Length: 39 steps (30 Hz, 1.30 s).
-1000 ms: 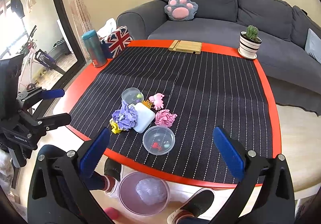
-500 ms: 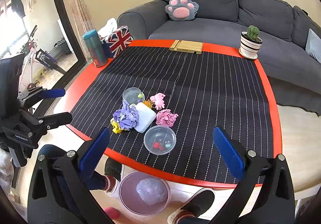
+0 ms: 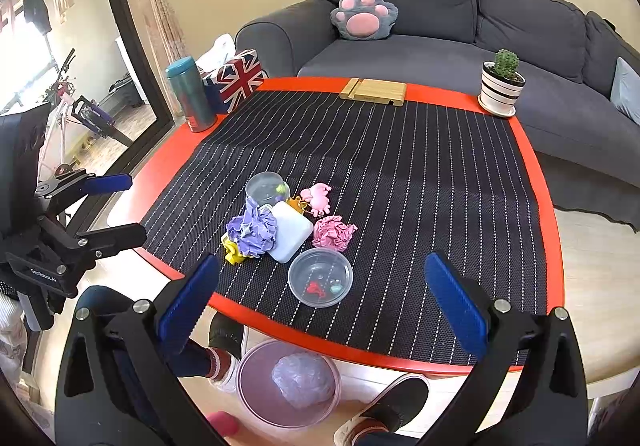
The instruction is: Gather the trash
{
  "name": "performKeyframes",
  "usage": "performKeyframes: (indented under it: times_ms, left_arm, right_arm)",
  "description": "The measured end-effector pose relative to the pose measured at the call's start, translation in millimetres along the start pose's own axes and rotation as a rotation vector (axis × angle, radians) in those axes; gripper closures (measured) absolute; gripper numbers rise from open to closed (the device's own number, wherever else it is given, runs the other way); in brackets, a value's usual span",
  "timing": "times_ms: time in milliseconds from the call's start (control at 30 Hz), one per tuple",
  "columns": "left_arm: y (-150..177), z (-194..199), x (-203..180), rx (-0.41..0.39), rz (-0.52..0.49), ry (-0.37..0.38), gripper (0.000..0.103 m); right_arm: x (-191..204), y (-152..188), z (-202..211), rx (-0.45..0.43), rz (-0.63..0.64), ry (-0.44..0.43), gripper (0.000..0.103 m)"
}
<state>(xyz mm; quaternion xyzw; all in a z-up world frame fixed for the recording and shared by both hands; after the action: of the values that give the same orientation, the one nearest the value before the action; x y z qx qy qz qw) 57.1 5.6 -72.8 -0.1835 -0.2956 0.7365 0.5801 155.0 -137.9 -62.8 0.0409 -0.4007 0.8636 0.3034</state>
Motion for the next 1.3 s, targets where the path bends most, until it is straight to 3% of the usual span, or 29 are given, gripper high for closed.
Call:
performKeyframes:
  times_ms: [633, 1033, 1300]
  left_arm:
    - [2, -3, 3, 0.009, -0.005, -0.007, 0.006]
    - [8, -6, 9, 0.023, 0.001, -0.017, 0.006]
    - [10, -7, 9, 0.024, -0.011, -0.031, 0.006]
  right_arm:
    - [-19, -1, -38, 0.094, -0.031, -0.021, 0.003]
    - [-30, 17, -99, 0.315, 0.002, -0.021, 0.003]
    - [-27, 29, -122, 0.398, 0.036, -0.027, 0.003]
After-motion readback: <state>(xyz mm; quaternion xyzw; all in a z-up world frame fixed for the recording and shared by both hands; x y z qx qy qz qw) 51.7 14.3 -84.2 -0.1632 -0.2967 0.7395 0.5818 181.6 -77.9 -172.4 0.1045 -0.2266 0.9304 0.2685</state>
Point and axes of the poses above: each gripper's, at about its wrist camera, not at the fingertips, and z roughly against the way its jaws point, x to its left, y to its underside, the point moved 8 cm from there along -z, roughly the way its jaws point, and after that the axes turned 13 degrees about -y, right-handed, at the moved point
